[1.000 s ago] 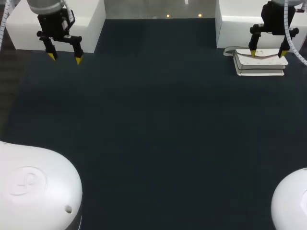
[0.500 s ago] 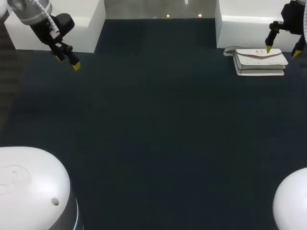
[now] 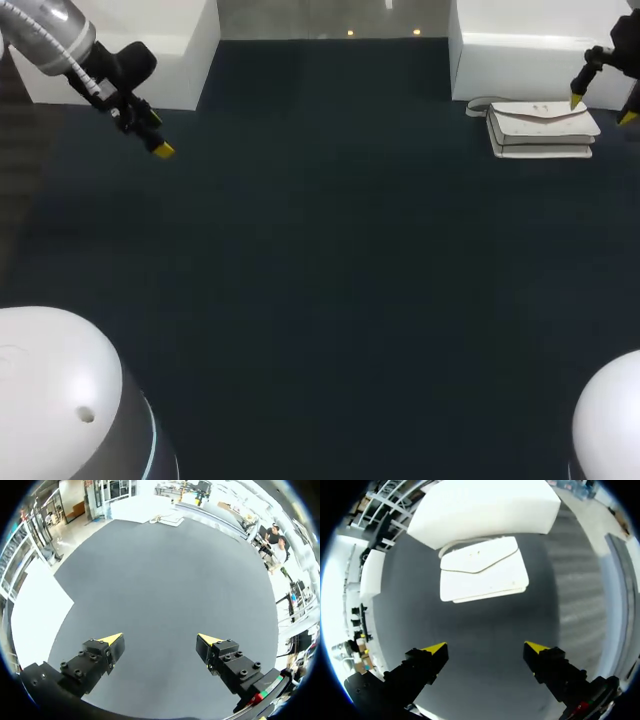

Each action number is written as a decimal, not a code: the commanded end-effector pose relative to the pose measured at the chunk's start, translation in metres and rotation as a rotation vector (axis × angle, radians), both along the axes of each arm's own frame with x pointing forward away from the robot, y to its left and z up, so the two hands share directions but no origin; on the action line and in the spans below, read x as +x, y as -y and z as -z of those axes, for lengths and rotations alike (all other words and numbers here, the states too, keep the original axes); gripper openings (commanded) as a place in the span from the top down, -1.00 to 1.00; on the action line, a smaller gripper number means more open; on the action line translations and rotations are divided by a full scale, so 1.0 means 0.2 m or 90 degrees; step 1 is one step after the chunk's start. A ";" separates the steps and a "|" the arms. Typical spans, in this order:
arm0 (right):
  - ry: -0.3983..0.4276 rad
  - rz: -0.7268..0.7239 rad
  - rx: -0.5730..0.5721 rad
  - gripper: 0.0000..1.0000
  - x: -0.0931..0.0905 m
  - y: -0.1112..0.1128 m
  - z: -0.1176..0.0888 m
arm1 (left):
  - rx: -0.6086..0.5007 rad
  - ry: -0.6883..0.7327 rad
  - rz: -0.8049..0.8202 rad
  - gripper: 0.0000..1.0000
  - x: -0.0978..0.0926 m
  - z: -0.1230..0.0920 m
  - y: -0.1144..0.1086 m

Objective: Pick up the bag, open it, inspect its contents, close it, and place it on the opposite side

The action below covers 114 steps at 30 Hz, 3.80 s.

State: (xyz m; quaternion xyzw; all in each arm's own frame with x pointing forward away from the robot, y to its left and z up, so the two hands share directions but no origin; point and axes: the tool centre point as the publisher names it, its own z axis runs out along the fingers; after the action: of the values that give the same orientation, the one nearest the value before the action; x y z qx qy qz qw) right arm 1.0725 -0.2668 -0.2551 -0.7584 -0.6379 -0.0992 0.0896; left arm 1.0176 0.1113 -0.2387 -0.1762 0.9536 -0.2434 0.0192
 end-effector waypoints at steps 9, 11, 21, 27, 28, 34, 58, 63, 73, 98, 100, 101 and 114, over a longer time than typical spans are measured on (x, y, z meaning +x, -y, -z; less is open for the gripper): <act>-0.008 0.015 0.051 -1.00 0.13 0.12 0.10 | -0.112 0.123 0.226 -1.00 0.08 0.11 0.10; -0.008 0.018 0.064 -1.00 0.15 0.13 0.12 | -0.116 0.124 0.235 -1.00 0.10 0.13 0.12; -0.010 0.032 0.094 -1.00 0.23 0.19 0.19 | -0.126 0.116 0.236 -1.00 0.18 0.19 0.19; -0.004 0.041 0.110 -1.00 0.26 0.22 0.22 | -0.126 0.108 0.225 -1.00 0.21 0.21 0.21; -0.002 0.041 0.112 -1.00 0.27 0.23 0.23 | -0.126 0.108 0.225 -1.00 0.21 0.21 0.21; 0.007 0.050 0.135 -1.00 0.33 0.26 0.28 | -0.126 0.108 0.225 -1.00 0.21 0.21 0.21; 0.040 0.076 0.223 -0.61 0.54 0.29 0.46 | -0.126 0.108 0.225 -1.00 0.21 0.21 0.21; 0.035 0.080 0.240 -0.15 0.58 0.30 0.51 | -0.126 0.108 0.225 -1.00 0.21 0.21 0.21; 0.030 0.078 0.261 0.08 0.61 0.29 0.55 | -0.126 0.108 0.225 -1.00 0.21 0.21 0.21; 0.054 0.005 0.379 1.00 0.55 0.05 0.56 | -0.126 0.108 0.225 -1.00 0.21 0.21 0.21; 0.057 -0.001 0.381 1.00 0.53 0.01 0.56 | -0.126 0.108 0.225 -1.00 0.21 0.21 0.21; 0.057 -0.007 0.383 1.00 0.52 -0.01 0.56 | -0.126 0.108 0.225 -1.00 0.21 0.21 0.21; 0.072 0.001 0.391 1.00 0.41 -0.17 0.50 | -0.126 0.108 0.225 -1.00 0.21 0.21 0.21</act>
State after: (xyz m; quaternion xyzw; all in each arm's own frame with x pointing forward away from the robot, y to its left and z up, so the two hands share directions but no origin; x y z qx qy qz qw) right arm 1.1496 -0.2309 -0.3572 -0.7014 -0.5655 -0.3579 0.2453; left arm 1.0591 0.0684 -0.2789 0.0132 0.9365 -0.3484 0.0385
